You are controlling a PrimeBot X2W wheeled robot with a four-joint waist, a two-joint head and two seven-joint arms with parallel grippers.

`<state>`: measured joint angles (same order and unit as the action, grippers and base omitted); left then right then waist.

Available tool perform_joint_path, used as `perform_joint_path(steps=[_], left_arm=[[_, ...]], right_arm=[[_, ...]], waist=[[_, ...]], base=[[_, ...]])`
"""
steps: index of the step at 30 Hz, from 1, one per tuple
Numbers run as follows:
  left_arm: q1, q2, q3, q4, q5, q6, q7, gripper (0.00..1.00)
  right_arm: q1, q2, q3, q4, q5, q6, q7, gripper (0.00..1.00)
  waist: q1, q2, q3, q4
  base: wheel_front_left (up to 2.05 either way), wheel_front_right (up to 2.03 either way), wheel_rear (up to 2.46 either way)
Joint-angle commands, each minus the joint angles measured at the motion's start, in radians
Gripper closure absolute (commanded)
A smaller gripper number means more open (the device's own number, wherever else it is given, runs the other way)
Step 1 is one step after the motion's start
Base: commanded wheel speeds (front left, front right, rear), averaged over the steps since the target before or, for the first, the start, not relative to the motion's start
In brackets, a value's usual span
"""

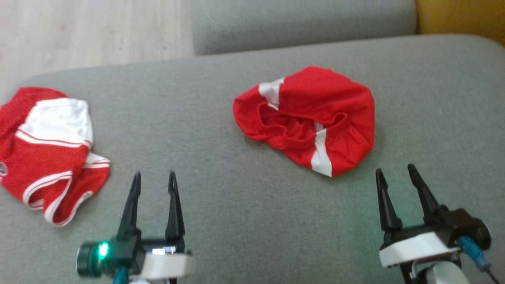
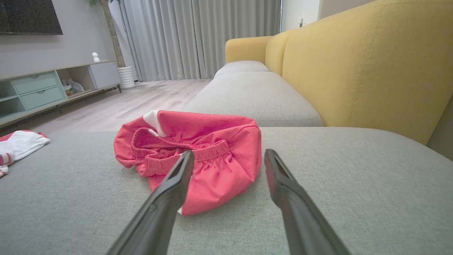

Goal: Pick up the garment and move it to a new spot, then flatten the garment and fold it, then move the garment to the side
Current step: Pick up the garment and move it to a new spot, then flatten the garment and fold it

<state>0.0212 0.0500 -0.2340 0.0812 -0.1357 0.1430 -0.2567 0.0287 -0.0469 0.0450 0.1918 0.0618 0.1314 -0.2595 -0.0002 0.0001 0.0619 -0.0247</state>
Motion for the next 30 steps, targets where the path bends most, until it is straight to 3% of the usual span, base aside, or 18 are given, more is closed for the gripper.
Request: perform_joint_path(steps=[1,11,30], left_arm=[[-0.001,0.001,0.024,-0.033,0.001,0.008,-0.005,0.00],[0.072,0.000,-0.004,-0.030,-0.002,0.057,-0.005,0.00],[0.083,0.000,-0.036,-0.027,0.033,0.059,-0.005,0.00]], right_arm=[[-0.006,-0.003,0.026,-0.027,-0.007,-0.001,-0.002,0.00],[0.028,-0.003,0.060,-0.026,-0.015,-0.001,-0.002,0.00],[0.038,-0.003,0.065,-0.018,-0.014,-0.001,-0.002,0.00]], waist=[[0.0002,-0.0001,-0.033,0.025],[0.0002,-0.0001,-0.064,0.030],[0.0002,-0.0001,-0.085,0.055]], base=[[0.00,0.00,0.00],[0.00,0.00,0.00],[0.00,0.00,0.00]])
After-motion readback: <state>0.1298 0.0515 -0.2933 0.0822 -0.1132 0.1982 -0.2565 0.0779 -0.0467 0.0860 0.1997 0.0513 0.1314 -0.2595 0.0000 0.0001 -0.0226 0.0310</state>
